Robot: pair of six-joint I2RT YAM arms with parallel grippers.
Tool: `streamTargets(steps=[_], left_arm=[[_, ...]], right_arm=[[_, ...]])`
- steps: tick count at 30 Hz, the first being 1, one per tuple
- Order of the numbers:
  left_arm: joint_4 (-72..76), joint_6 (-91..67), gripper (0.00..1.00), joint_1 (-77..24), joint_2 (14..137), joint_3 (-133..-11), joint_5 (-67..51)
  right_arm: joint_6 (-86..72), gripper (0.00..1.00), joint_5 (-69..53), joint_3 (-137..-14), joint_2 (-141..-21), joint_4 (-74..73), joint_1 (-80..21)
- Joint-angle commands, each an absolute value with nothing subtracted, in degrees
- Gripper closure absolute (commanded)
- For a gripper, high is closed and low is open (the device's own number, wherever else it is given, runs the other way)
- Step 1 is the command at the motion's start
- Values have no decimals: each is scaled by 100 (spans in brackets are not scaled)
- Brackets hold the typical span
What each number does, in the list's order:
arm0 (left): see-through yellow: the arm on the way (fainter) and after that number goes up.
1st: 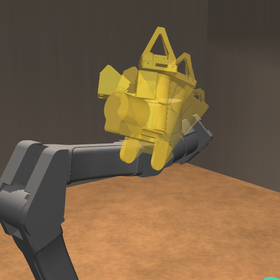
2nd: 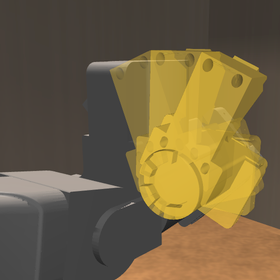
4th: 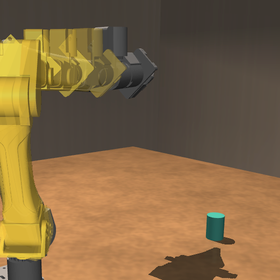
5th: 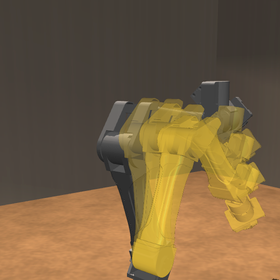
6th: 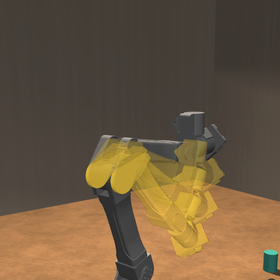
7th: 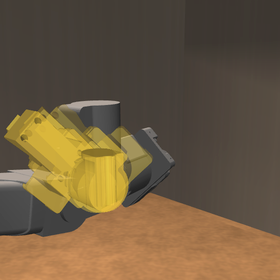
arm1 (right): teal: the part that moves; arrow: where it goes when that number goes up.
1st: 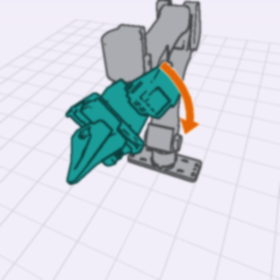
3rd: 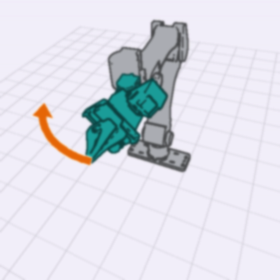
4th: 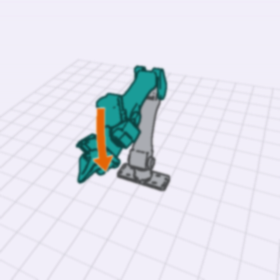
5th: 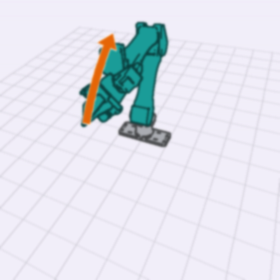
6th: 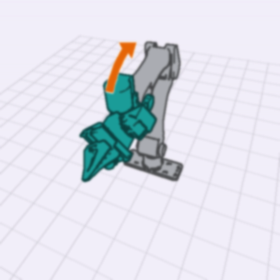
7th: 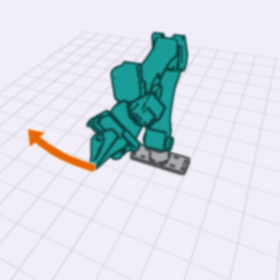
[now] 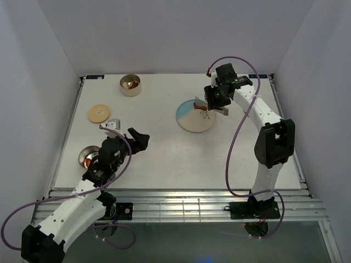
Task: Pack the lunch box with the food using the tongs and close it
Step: Pick up the fake food from the plate.
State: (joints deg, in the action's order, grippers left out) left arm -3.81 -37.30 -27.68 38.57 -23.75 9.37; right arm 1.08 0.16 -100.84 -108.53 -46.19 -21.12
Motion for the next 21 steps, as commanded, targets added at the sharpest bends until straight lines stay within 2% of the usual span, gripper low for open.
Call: streamTargets(steps=[1,11,21], left_arm=[[-176,-3630,4,-2821,3718,-2329,738],[-176,-3595,4,-2909,3762,-2355,721],[-176,-3586,4,-2918,3753,-2355,765]], right_arm=[[668,45,-763,-10002,-10608,-4272,-1917],[1134,44,-1160,-9194,-10345,-3956,-1530],[1301,42,-1143,-8921,-10283,-3656,-1354]])
